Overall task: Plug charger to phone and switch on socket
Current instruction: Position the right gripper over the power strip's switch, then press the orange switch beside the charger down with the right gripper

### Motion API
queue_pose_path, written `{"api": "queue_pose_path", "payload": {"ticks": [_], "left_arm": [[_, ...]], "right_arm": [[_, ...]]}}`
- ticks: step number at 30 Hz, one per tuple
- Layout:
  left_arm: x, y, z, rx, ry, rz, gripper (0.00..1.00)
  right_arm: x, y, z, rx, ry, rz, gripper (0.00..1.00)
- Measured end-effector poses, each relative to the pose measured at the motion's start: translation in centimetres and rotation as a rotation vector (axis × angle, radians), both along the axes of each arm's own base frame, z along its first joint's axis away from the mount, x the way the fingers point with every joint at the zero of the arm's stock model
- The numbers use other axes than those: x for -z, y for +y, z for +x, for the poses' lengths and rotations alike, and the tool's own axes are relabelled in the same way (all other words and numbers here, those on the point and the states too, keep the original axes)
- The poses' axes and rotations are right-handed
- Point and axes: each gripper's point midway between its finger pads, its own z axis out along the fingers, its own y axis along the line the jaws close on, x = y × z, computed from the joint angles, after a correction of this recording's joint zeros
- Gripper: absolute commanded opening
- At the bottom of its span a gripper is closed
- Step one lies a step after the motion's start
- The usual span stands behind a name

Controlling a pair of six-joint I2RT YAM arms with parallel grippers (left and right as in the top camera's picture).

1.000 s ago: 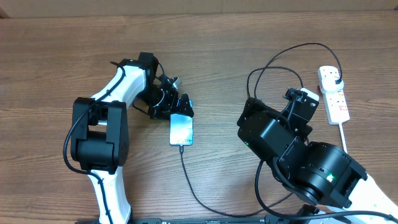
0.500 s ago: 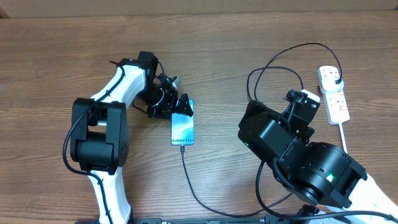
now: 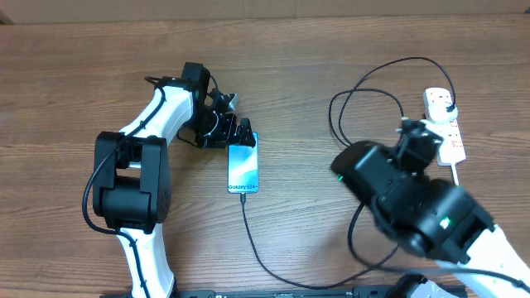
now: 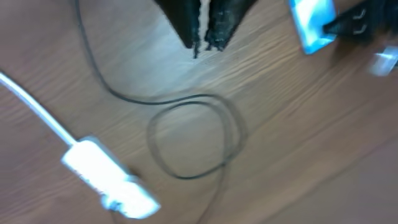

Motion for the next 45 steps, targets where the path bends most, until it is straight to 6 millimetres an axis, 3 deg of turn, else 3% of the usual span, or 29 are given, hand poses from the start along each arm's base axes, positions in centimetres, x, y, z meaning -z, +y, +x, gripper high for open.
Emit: {"api": "queue_pose_path", "payload": {"ticks": [5,14,18,21,26,28,31,34,36,38,41,45], "left_arm": [[0.0,0.0,1.4,0.0,-0.066,0.005,1.0],[-0.3,0.3,2.4,-0.003,-0.084,0.027,1.0],[-0.6,2.8,2.4,-0.032,0.007,0.114,1.0],[-2.7,5.1,3.5,-0.073,0.029,0.156,1.0],[-11.0,8.0,7.3,-0.142,-0.146,0.17,0.99],[-15.2,8.3,7.5,-0.149,-0.247,0.171,1.0],[-22.6,8.4,6.2,-0.149,-0.429,0.174,1.0],[-29.8,8.8,3.2,-0.162,-0.605,0.195,1.0],[-34.4,9.4,0.0,-0.18,-0.717,0.218,1.0],[-37.7,10.0,-3.1,-0.199,-0.805,0.241,1.0],[-41.4,11.0,-8.0,-0.234,-0.91,0.279,1.0],[-43.5,12.1,-13.5,-0.275,-0.98,0.328,1.0]], "right_arm": [[-1.2,-5.4,0.2,0.181,0.041,0.015,0.06],[-1.9,-12.3,0.2,0.356,0.083,0.109,0.08],[-2.2,-15.4,0.9,0.42,0.045,0.155,0.06],[-2.0,-17.4,2.1,0.448,0.026,0.193,0.04],[0.5,-20.1,4.6,0.467,0.078,0.26,0.04],[2.5,-21.4,5.8,0.484,0.124,0.285,0.04],[5.8,-23.0,7.8,0.491,0.193,0.32,0.04],[9.3,-24.0,9.7,0.48,0.257,0.348,0.04],[11.7,-24.5,10.9,0.472,0.298,0.362,0.04],[14.2,-24.6,11.6,0.465,0.347,0.378,0.04],[17.7,-24.9,12.4,0.46,0.409,0.395,0.04],[20.6,-25.4,13.6,0.443,0.431,0.405,0.04]]}}
